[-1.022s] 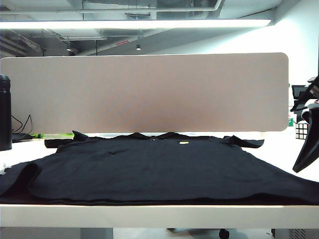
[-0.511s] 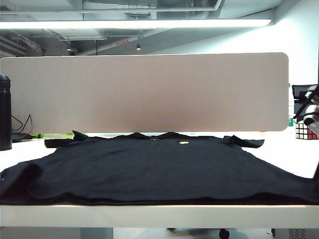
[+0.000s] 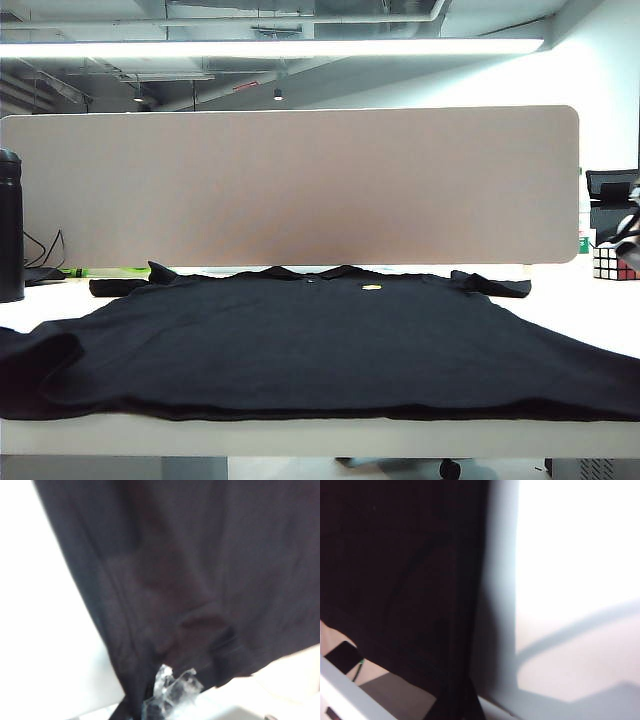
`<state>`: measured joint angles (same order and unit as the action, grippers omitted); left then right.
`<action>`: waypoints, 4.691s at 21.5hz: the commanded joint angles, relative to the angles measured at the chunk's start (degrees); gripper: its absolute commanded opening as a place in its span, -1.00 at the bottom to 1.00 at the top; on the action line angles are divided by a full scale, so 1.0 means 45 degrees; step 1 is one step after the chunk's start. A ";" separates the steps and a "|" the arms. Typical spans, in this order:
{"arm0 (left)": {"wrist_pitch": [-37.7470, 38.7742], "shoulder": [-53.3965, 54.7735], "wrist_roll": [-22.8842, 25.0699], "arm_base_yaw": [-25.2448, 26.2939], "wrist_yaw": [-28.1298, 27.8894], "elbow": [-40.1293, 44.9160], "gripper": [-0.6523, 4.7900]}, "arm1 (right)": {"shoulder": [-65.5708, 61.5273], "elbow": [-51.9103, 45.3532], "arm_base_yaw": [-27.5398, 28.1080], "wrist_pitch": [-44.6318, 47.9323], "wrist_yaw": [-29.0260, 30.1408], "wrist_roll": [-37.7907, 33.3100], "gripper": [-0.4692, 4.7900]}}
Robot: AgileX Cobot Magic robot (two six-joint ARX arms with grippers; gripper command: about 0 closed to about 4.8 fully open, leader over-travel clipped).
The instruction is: Fold the bottom side of the T-shirt horizontally towards the center, about one-third of the way, then fold the sleeve back towards the center, creating a straight line along the edge of the T-shirt, and finally fold the bottom of the T-shirt up towards the top, creating a neat rectangle.
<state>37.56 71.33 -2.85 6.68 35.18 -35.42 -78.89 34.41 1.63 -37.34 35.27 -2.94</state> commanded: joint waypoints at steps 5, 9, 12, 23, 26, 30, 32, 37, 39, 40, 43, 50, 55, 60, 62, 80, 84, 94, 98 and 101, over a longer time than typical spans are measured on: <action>0.1472 -0.2259 -0.0126 0.0767 0.0199 -0.0019 -0.78 | 0.3400 0.0000 -0.0005 -0.0840 -0.0087 -0.0743 -0.83; 0.2458 -0.3808 -0.0131 0.0767 0.0194 -0.0019 -0.78 | 0.5289 0.0000 -0.0005 -0.2123 -0.0049 -0.0777 -0.83; 0.3453 -0.5003 -0.0126 0.0767 0.0189 0.0049 -0.78 | 0.6479 0.0005 -0.0005 -0.2929 -0.0044 -0.0879 -0.83; 0.4847 -0.9515 -0.2759 0.0767 0.0141 0.0282 -0.78 | 0.9058 0.0019 -0.0019 -0.3429 0.0529 -0.2064 -0.83; 0.5615 -0.9602 -0.2846 0.0670 0.0189 0.0282 -0.78 | 0.9933 0.0019 0.0000 -0.3808 0.0476 -0.2448 -0.83; 0.6130 -0.9884 -0.2846 0.0597 0.0131 0.0277 -0.78 | 1.1293 0.0019 -0.0010 -0.4896 0.0447 -0.3075 -0.83; 0.5421 -1.0244 -0.3468 0.0597 -0.0243 0.0282 -0.78 | 1.1997 0.0019 -0.0010 -0.4862 0.0384 -0.3619 -0.83; 0.0515 -0.9165 -0.5824 0.0597 0.0257 0.0277 -0.78 | 1.1137 0.0024 0.0000 -0.1710 0.0525 -0.4983 -0.83; -0.0559 -0.8145 -0.5945 0.0593 0.0248 0.0277 -0.78 | 1.0297 0.0024 -0.0005 -0.0850 0.0529 -0.4969 -0.83; -0.0918 -0.7781 -0.5931 0.0593 0.0238 0.0277 -0.78 | 0.9942 0.0024 0.0000 -0.0442 0.0525 -0.4969 -0.83; -0.2769 -0.6324 -0.6139 0.0593 0.0243 0.0277 -0.78 | 0.8398 0.0024 -0.0005 0.1423 0.0583 -0.4988 -0.83; -0.8704 -0.1953 -0.7621 0.0593 0.0884 0.0267 -0.78 | 0.3079 0.1554 -0.0019 0.5479 0.0962 -0.4945 -0.83; -1.0768 0.1447 -0.8034 0.0583 0.1049 -0.0845 -0.78 | -0.0311 0.3798 -0.0024 0.6664 0.1005 -0.4677 -0.83; -1.0938 0.3954 -0.7737 0.0583 0.1001 -0.2798 -0.78 | -0.2569 0.5115 -0.0024 0.7164 0.0695 -0.4658 -0.83; -1.0953 0.5003 -0.7747 0.0534 0.1001 -0.3604 -0.78 | -0.3317 0.5260 -0.0024 0.7664 0.0413 -0.4673 -0.83; -1.2118 0.7334 -0.6693 -0.0330 -0.0738 -0.4658 -0.17 | -0.4337 0.5265 0.0005 1.1667 -0.1297 -0.4056 0.54; -1.2915 0.7043 -0.6698 -0.0117 -0.0568 -0.4663 -0.17 | -0.4333 0.5280 0.0189 1.2269 -0.0515 -0.4061 0.54; -1.0953 0.7767 -0.5338 0.0442 -0.2657 -0.6994 -0.04 | -0.6547 0.8374 0.2118 0.8850 -0.0432 -0.4255 0.53; -0.9709 0.8825 -0.5221 0.0515 -0.3201 -0.8325 -0.04 | -0.8738 1.0554 0.2098 0.7227 -0.0078 -0.4260 0.53; -0.8553 0.9719 -0.4687 0.0641 -0.3147 -0.9374 -0.04 | -0.9520 1.0987 0.2084 0.6994 -0.0141 -0.4265 0.53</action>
<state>-3.33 114.17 -26.15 9.54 21.04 -76.53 -121.54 83.70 10.98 -5.67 34.52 -22.04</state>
